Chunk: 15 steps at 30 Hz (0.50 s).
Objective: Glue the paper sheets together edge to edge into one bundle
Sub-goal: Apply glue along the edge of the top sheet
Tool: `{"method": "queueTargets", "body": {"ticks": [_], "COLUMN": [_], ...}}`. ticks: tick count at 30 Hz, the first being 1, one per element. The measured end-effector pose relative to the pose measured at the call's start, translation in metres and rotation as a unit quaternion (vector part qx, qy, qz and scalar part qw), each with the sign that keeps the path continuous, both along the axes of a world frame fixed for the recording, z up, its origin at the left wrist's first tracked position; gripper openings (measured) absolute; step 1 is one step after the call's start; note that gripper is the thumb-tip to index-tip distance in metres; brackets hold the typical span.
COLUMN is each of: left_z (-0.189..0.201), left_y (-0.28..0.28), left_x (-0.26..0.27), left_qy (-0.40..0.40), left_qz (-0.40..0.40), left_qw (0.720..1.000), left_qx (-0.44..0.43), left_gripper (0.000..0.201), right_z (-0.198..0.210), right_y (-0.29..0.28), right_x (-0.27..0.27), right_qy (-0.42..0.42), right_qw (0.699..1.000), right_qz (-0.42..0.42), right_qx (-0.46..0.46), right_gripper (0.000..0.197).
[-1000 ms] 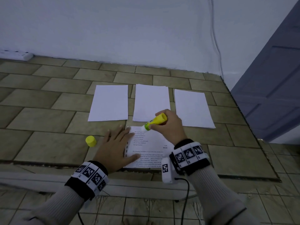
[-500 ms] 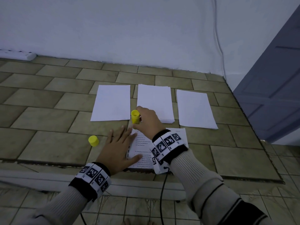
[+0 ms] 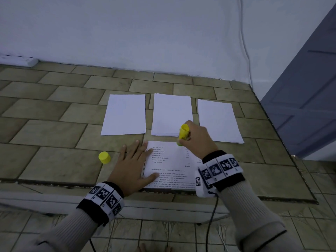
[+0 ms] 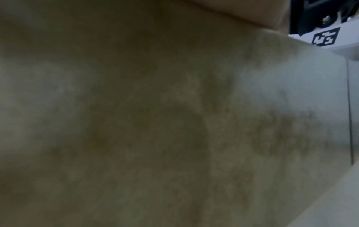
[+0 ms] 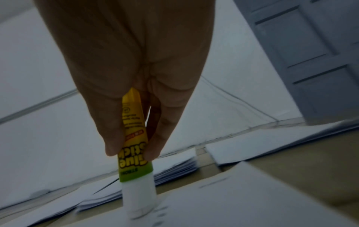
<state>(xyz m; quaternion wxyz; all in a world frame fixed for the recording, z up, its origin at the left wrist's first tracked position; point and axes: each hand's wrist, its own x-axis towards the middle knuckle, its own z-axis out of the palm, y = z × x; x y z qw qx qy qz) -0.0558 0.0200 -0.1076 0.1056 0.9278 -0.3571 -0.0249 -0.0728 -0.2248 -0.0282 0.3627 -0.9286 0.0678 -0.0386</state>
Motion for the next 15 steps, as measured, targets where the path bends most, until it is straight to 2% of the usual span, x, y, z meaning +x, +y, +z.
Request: {"method": "queueTargets", "body": {"ticks": [7,13,15], "left_z": [0.001,0.005,0.005], "left_y": [0.000,0.000,0.000], "left_x": [-0.001,-0.002,-0.002], "left_qy": [0.002,0.008,0.010], "left_qz": [0.001,-0.002,-0.001], "left_qw": [1.000,0.999,0.999], "left_qx": [0.010,0.038,0.036], "left_gripper": [0.105,0.116,0.118], "right_z": [-0.002,-0.001,0.002], "right_y": [-0.051,-0.065,-0.063], "right_x": [-0.023,-0.028,-0.029], "right_qy": [-0.017,-0.022,-0.043], "right_qw": [0.997,0.993,0.990], "right_qz": [-0.070,-0.105,-0.133], "right_qx": [-0.032,-0.045,-0.024], "right_gripper": [0.022,0.029,0.034]}}
